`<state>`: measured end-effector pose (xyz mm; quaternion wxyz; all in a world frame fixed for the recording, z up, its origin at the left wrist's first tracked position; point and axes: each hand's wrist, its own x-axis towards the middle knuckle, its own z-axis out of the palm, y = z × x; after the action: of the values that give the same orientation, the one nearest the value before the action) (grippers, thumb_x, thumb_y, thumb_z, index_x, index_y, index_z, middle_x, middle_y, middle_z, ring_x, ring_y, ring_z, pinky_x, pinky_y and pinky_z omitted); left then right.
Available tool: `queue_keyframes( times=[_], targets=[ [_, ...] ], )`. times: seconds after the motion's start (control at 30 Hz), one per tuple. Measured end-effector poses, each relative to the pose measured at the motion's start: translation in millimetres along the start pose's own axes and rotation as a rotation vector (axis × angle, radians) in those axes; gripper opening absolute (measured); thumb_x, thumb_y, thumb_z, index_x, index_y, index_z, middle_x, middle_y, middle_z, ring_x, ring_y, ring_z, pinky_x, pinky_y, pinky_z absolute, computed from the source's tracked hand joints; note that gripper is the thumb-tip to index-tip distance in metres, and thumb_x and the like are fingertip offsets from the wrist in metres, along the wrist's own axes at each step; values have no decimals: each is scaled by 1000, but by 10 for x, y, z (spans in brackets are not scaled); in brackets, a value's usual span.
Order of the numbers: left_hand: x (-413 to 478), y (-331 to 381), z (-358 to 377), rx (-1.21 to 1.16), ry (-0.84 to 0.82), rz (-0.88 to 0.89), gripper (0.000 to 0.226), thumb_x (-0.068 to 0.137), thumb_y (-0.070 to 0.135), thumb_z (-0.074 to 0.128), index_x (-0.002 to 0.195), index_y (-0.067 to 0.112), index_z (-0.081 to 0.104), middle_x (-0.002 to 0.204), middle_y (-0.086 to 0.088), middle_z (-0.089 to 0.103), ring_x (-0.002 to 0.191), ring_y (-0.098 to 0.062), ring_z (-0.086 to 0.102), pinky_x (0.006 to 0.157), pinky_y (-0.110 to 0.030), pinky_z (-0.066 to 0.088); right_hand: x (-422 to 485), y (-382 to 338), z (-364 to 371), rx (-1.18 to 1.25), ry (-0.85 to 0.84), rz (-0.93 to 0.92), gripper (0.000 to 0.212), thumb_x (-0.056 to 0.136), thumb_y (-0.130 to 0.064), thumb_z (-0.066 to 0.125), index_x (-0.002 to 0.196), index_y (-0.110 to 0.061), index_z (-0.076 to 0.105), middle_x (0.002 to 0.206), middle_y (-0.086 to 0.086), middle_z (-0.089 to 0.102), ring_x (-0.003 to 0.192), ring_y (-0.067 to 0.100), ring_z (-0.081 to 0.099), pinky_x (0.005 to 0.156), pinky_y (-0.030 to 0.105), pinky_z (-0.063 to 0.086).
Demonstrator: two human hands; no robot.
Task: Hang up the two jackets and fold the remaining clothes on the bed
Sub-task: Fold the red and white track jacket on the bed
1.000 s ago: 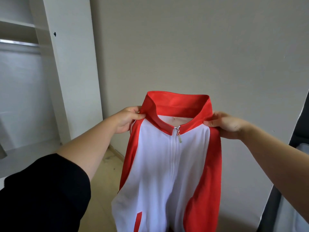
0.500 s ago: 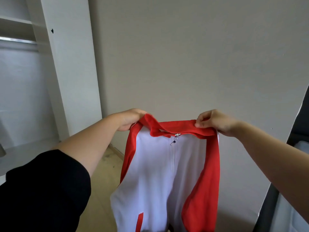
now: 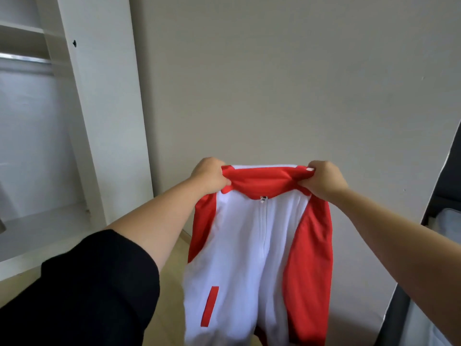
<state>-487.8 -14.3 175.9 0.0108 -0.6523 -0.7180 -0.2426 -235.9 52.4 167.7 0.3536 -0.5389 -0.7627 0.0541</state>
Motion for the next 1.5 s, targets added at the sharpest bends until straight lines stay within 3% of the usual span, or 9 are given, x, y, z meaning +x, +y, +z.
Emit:
queue_keyframes(
  times=[0.07,0.1,0.23,0.33,0.43,0.7,0.9,1.17,1.5],
  targets=[
    [0,-4,61,30,-321,-9,19,80,16,72,95,7,64,92,-9,65,83,-24,62,69,-29,48,-13,60,18,-86,-142,32,8,77,-8,68,76,-6,60,80,12,59,85,34,60,57,27,30],
    [7,-6,89,81,-378,3,18,82,16,70,96,8,63,91,-8,65,82,-23,62,67,-27,47,-28,88,50,-132,-169,36,7,78,-7,67,81,-4,62,86,14,62,89,34,60,59,27,31],
    [184,-65,183,208,56,93,5,85,20,61,88,15,63,93,-9,66,90,-30,60,66,-26,38,28,187,246,-99,53,43,13,81,-7,60,73,-10,50,81,17,63,82,38,59,58,29,32],
    [369,-112,373,392,24,70,19,90,27,57,99,12,64,102,-10,65,95,-32,61,66,-29,38,214,217,391,-223,-81,116,11,87,-18,58,89,-8,54,98,17,64,93,37,59,65,30,38],
    [666,-190,578,437,45,47,26,92,31,56,102,10,66,102,-12,66,94,-33,62,66,-30,38,469,281,484,-264,-15,134,15,88,-22,58,91,-9,50,97,16,63,90,37,59,64,32,38],
    [1522,-343,959,398,-5,-40,21,91,29,57,100,13,67,99,-9,67,91,-31,63,65,-29,39,1032,538,892,-378,7,92,18,91,-27,48,80,-14,40,88,14,62,68,30,45,59,31,36],
    [1613,-286,1195,297,19,-85,15,87,22,59,98,13,65,96,-9,66,90,-31,63,63,-29,39,1092,671,902,-381,-67,157,18,92,-30,46,85,-14,42,91,13,62,81,35,58,61,33,39],
    [937,440,877,229,164,16,8,84,17,58,90,15,61,91,-8,65,85,-32,61,61,-28,36,467,728,-26,-328,96,153,22,95,-28,40,81,-11,44,87,16,61,74,34,53,60,32,39],
    [28,2173,-162,446,289,325,20,82,5,52,98,14,62,98,-9,66,90,-33,63,64,-29,36,-516,854,-2043,-429,430,161,19,93,-26,43,80,-13,41,84,14,61,64,29,42,54,31,28]
  ],
)
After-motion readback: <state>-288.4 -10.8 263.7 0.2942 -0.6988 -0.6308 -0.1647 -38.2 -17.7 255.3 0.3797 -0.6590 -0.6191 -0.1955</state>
